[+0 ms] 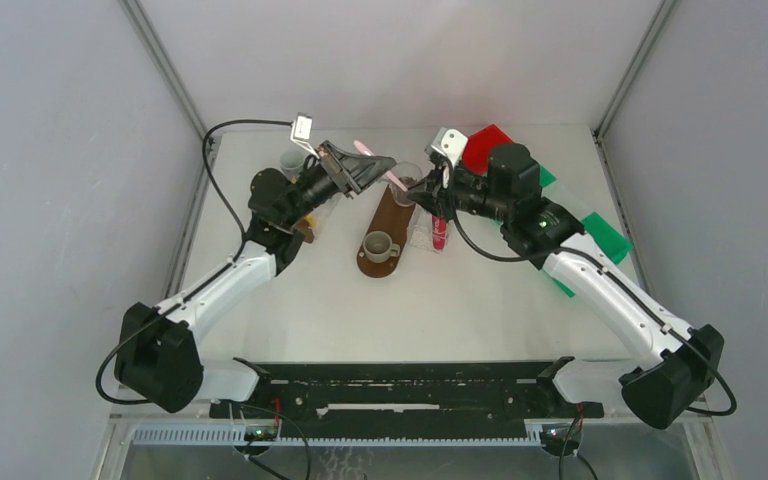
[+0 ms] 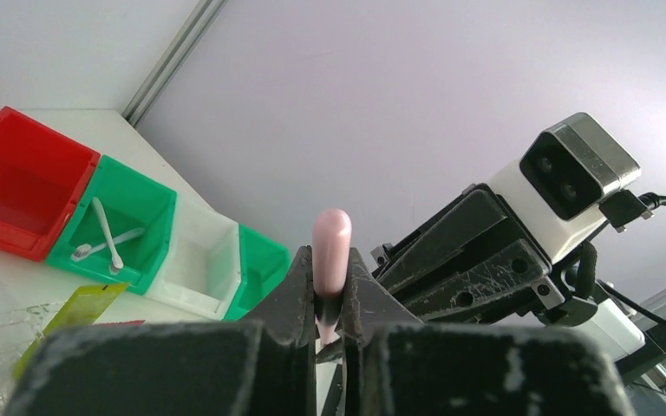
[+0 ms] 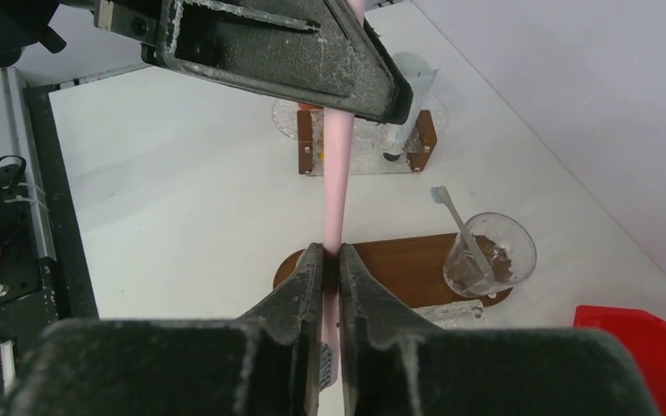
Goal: Prepare toiletry sets of a toothbrush and toothpaste on the tray
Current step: Pick up the toothbrush from the storage box, then place the toothbrush in the cup.
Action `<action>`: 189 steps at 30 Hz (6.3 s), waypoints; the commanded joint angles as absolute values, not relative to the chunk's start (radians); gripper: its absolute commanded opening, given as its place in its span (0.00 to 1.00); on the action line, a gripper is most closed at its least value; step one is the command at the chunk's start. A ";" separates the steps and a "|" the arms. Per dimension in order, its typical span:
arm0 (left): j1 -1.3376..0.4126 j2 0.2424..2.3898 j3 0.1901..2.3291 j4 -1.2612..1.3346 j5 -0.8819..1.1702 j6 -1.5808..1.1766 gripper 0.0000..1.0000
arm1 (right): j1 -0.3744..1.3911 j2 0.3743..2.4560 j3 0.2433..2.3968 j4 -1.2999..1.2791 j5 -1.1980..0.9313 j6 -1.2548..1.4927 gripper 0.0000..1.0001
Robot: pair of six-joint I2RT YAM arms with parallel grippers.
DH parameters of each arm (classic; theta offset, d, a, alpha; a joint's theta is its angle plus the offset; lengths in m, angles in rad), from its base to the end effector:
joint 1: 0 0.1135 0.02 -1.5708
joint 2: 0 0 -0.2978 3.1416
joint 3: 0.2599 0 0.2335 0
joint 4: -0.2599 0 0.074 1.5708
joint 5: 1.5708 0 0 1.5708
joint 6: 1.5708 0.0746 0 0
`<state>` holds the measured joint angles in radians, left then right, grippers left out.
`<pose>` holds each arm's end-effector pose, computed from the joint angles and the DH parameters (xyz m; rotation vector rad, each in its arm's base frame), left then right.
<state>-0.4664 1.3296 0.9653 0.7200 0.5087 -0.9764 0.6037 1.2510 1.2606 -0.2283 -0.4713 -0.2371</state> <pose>0.2619 -0.1725 0.4268 0.1463 1.4178 -1.5288 0.2183 0.1917 0.4279 -1.0418 1.4885 0.6820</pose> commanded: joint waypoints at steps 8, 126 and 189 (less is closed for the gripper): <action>-0.468 1.192 0.859 0.850 0.237 -0.907 0.00 | 0.623 1.155 1.295 -0.210 -0.338 -0.150 0.80; -0.257 1.107 0.715 0.744 0.129 -0.490 0.87 | 0.694 1.365 1.121 -0.018 -0.103 0.061 0.00; -0.232 1.117 0.696 0.778 0.145 -0.507 0.87 | 0.712 1.881 1.511 -0.218 -0.159 0.033 0.15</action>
